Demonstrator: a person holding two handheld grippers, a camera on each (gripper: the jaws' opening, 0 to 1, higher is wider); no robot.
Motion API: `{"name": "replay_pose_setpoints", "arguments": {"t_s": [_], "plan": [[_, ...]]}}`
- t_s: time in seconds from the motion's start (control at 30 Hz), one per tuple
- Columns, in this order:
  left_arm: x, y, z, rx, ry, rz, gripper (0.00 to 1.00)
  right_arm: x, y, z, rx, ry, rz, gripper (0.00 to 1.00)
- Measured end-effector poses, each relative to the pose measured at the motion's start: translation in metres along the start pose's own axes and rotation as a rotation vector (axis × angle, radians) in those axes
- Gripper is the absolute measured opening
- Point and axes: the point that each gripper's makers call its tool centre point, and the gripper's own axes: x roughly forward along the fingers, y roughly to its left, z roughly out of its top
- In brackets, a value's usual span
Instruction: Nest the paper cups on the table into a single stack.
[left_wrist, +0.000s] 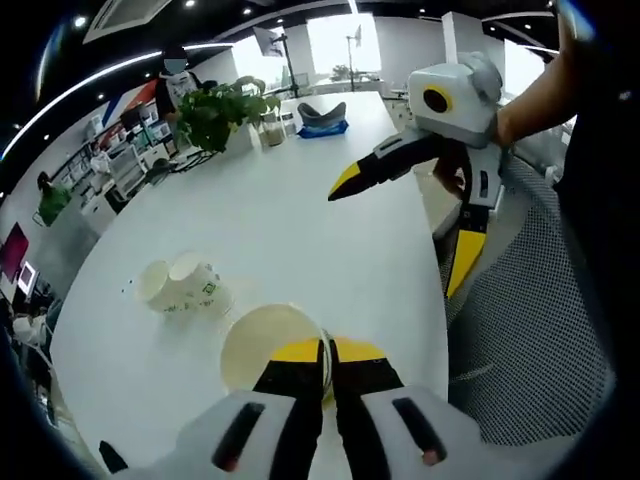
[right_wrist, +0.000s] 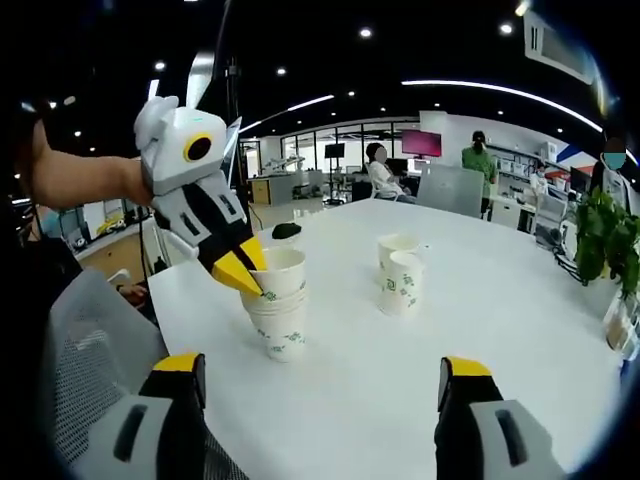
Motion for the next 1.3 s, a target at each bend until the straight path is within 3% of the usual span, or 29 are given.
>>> {"name": "replay_pose_setpoints", "arguments": {"t_s": [0.63, 1.3], "plan": [[-0.0006, -0.0055, 0.0049, -0.005, -0.005, -0.035, 0.02, -0.0016, 0.0005, 0.0017, 0.005, 0.0, -0.004, 0.96], [0.0026, -0.0047, -0.0031, -0.062, 0.004, -0.049, 0.0, 0.0001, -0.0041, -0.0037, 0.002, 0.004, 0.0, 0.95]]}}
